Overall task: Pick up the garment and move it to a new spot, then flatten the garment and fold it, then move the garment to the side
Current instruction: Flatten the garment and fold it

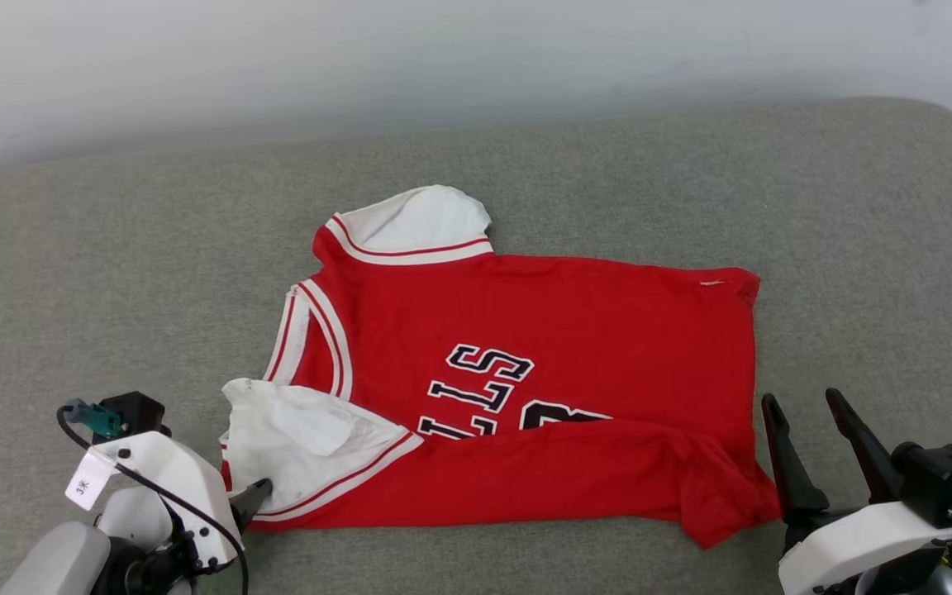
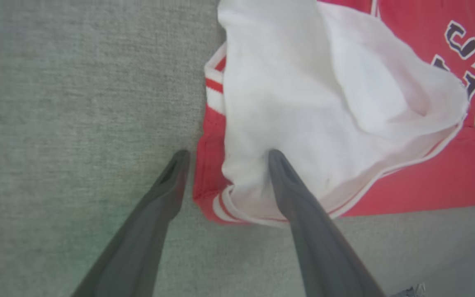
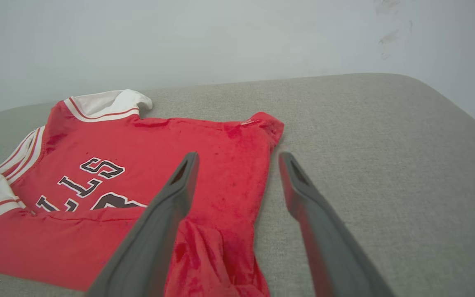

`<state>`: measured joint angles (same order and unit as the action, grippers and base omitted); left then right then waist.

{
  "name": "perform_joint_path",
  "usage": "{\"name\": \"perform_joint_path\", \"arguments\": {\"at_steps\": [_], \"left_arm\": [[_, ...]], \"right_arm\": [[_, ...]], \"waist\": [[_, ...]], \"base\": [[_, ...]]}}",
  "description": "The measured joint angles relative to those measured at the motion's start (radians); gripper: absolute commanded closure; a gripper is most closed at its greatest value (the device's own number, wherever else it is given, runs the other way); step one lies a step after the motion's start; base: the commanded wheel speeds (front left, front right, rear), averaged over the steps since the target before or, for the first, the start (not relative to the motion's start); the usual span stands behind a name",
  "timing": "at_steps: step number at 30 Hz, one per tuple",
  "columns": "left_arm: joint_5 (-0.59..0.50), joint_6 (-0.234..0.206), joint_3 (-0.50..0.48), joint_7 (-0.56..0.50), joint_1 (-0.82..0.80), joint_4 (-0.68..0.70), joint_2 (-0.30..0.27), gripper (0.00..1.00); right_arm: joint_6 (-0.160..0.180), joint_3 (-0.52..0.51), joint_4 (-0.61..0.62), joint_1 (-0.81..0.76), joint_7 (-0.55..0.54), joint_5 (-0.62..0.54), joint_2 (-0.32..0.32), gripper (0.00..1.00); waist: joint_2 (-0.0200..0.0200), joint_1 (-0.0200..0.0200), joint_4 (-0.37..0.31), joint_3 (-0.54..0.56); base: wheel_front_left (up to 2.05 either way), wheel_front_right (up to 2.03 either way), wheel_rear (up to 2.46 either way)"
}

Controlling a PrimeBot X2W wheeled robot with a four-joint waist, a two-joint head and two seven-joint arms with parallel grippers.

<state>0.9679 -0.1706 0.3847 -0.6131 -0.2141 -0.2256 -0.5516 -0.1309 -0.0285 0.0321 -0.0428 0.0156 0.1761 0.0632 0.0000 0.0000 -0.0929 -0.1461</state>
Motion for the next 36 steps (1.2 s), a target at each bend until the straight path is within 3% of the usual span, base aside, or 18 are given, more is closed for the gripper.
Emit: {"name": "perform_joint_path", "arguments": {"at_steps": [2, 3, 4, 5, 9, 16, 22, 29, 36], "left_arm": [[0.004, 0.0, 0.002, -0.009, -0.003, -0.004, 0.001, 0.0], [0.008, 0.002, 0.008, -0.025, -0.009, -0.01, 0.002, 0.52], [0.009, 0.003, 0.01, -0.027, -0.01, -0.012, 0.002, 0.71], [0.009, 0.004, 0.012, -0.027, -0.011, -0.014, 0.002, 1.0], [0.003, 0.022, 0.024, -0.003, -0.012, -0.021, 0.019, 1.0], [-0.032, 0.029, 0.024, 0.081, 0.008, 0.012, 0.024, 1.0], [-0.06, 0.016, 0.021, 0.115, 0.014, 0.088, 0.015, 1.0], [-0.075, 0.007, 0.026, 0.118, 0.001, 0.145, 0.014, 1.0], [-0.085, 0.01, 0.029, 0.134, -0.028, 0.162, 0.02, 1.0]], "right_arm": [[0.0, -0.003, -0.004, 0.0, 0.0, 0.001, -0.001, 0.0], [0.0, -0.013, -0.012, 0.0, -0.011, 0.009, -0.002, 0.0], [0.0, -0.018, -0.014, 0.001, -0.017, 0.013, -0.003, 0.0], [0.0, -0.025, -0.017, 0.001, -0.028, 0.019, -0.003, 0.0], [0.0, -0.058, -0.025, -0.003, -0.12, 0.063, 0.003, 0.0], [0.0, -0.073, -0.004, -0.055, -0.482, 0.136, 0.088, 0.0], [0.0, -0.026, 0.05, -0.061, -0.675, 0.168, 0.12, 0.0], [0.0, 0.027, 0.051, -0.029, -0.72, 0.154, 0.132, 0.0], [0.0, 0.026, -0.052, 0.029, -0.665, 0.119, 0.136, 0.0]], "waist": [[0.0, 0.0, -0.005, -0.006], [0.0, 0.0, -0.014, -0.015], [0.0, 0.0, -0.017, -0.018], [0.0, 0.0, -0.019, -0.019], [0.0, 0.0, -0.018, -0.011], [0.0, 0.0, -0.005, 0.032], [0.0, 0.0, 0.025, 0.051], [0.0, 0.0, 0.055, 0.019], [0.0, 0.0001, 0.074, -0.043]], "base": [[0.0, 0.0, 0.0], [0.0, 0.0, 0.0], [0.0, 0.0, 0.0], [0.0, 0.0, 0.0], [0.0, 0.0, 0.0], [0.0, 0.0, 0.0], [0.0, 0.0, 0.0], [0.0, 0.0, 0.0], [0.0, 0.0, 0.0]]}}
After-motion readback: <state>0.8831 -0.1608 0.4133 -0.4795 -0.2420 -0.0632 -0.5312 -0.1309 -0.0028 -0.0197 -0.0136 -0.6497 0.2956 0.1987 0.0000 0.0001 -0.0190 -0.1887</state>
